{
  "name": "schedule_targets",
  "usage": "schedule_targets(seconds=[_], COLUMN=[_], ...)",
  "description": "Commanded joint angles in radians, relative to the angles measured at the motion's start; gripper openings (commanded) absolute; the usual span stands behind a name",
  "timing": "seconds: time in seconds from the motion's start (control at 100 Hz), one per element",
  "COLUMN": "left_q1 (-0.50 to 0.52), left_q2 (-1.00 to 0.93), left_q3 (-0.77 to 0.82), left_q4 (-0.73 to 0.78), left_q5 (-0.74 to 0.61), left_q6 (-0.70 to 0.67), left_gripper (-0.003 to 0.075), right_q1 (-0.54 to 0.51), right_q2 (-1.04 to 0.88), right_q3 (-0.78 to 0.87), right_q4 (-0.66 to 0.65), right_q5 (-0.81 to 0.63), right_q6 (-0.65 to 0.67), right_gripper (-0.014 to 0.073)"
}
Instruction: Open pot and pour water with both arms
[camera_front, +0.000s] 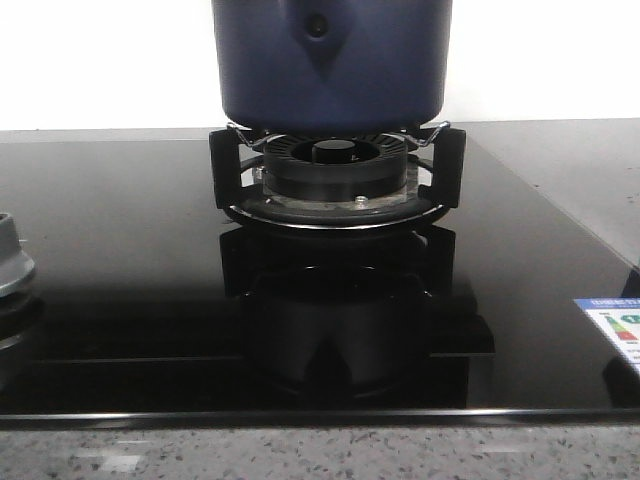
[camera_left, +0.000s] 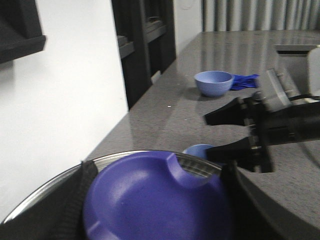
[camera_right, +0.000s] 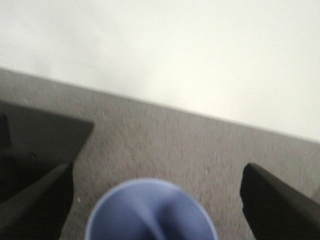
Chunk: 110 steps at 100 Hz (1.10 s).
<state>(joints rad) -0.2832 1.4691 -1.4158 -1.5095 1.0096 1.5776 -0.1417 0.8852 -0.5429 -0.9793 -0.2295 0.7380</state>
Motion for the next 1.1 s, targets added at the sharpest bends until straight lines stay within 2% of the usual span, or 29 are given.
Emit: schedule_targets(seconds=[0.0,0.17,0.26,0.31,0.36,0.46,0.48,0.67,1.09], left_q1=[-0.032,-0.09,-0.09,-0.09,-0.09,-0.09,-0.09,-0.09,-0.09], left_q2=[-0.032,0.008,0.044,0.066,0.084,0.117,0.123,0.174,0.227], left_q3=[-0.033,-0.033,-0.033,-0.033,-0.033,-0.033,-0.033,-0.033,-0.033], left_q4=[-0.104,-0.11,-0.134,-0.149,-0.152,-0.152,-0.152,-0.138,-0.136], left_q5=[-0.057,-0.123,-0.128,-0.128,-0.128,-0.124,-0.122,-0.119,-0.142], left_q6=[0.018,0.054,0.054,0.054,0.056,0.073,0.073,0.074,0.098], left_gripper=[0.0262,0.0261,0.0261,0.0261,0.0261,0.0261,0.0261,0.0261,0.0262], right_q1=[-0.005,-0.005,-0.005,-0.005,-0.005,-0.005,-0.005,-0.005,-0.005], right_q2=[-0.061,-0.171,-0.237,-0.273,-0.311,-0.387,-0.396,-0.471,-0.475], right_q3=[-0.025,-0.027,-0.027,-0.027,-0.027,-0.027,-0.027,-0.027,-0.027], right_q4=[0.006,0.007,0.007,0.007,0.007,0.007,0.007,0.007,0.006], right_q5=[-0.072,-0.089,-0.091,-0.089,-0.087,-0.087,-0.087,-0.08,-0.067], right_q6=[-0.002,0.027,0.112,0.161,0.209,0.224,0.224,0.224,0.224], right_gripper=[0.0605,0.0603,0.0539,0.045,0.032,-0.0036,-0.0069,-0.0064,-0.0064])
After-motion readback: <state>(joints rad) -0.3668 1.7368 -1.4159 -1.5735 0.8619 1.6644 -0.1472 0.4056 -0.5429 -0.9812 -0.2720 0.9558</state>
